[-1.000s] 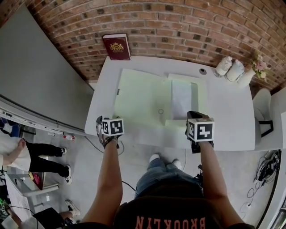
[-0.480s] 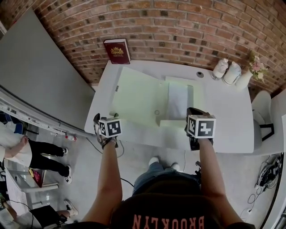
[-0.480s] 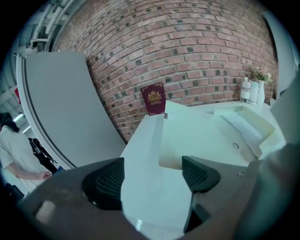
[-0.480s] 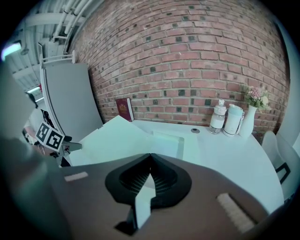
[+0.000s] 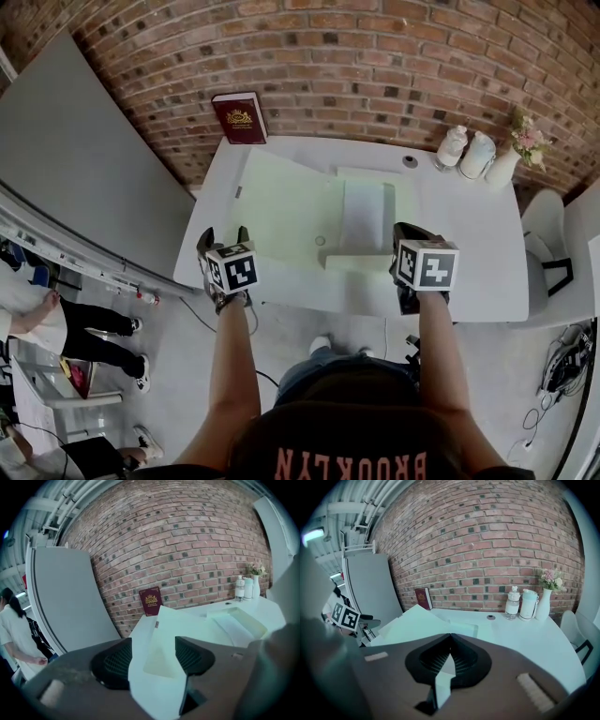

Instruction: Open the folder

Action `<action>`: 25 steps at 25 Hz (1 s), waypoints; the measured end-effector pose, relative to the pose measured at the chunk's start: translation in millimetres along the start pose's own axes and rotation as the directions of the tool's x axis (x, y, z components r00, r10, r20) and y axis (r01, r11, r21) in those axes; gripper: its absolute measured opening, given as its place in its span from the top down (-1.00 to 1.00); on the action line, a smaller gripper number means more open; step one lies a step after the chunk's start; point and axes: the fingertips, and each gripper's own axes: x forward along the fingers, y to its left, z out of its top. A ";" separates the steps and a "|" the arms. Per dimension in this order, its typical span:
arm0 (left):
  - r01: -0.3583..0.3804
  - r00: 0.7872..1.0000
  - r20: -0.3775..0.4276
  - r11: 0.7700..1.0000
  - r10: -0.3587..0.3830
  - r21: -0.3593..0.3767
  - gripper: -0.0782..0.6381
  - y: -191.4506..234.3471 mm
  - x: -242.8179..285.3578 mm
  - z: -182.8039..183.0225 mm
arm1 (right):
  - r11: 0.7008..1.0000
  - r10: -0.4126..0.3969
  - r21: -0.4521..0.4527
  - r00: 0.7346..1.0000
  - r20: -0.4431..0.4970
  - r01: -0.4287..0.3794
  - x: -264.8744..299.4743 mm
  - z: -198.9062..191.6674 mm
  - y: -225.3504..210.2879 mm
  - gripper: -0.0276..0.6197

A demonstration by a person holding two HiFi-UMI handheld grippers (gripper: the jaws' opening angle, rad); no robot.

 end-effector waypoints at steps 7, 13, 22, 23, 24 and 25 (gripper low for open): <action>0.042 0.996 0.081 0.999 -0.044 0.017 0.09 -31.3 -10.0 36.3 | 1.000 -0.019 -0.018 0.997 0.080 0.020 -19.3 20.2 -20.7 0.91; 0.065 0.986 0.152 0.998 -0.068 0.025 0.32 -55.8 -19.8 61.0 | 0.998 -0.032 -0.045 0.989 0.143 0.038 -33.7 30.9 -30.8 0.91; 0.132 0.953 0.273 0.991 -0.130 0.010 0.78 -88.4 -41.3 98.5 | 0.989 -0.055 -0.112 0.953 0.299 0.092 -60.2 58.2 -43.3 0.91; 0.141 0.949 0.283 0.990 -0.140 0.017 0.78 -92.2 -44.1 103.2 | 0.989 -0.056 -0.113 0.947 0.317 0.097 -63.7 61.4 -44.2 0.91; 0.150 0.945 0.292 0.988 -0.150 0.024 0.78 -95.9 -47.0 107.8 | 0.988 -0.058 -0.116 0.940 0.336 0.102 -67.2 64.9 -44.8 0.91; 0.159 0.940 0.302 0.987 -0.161 0.029 0.78 -99.5 -49.7 112.4 | 0.987 -0.059 -0.120 0.933 0.356 0.108 -70.5 68.6 -45.1 0.91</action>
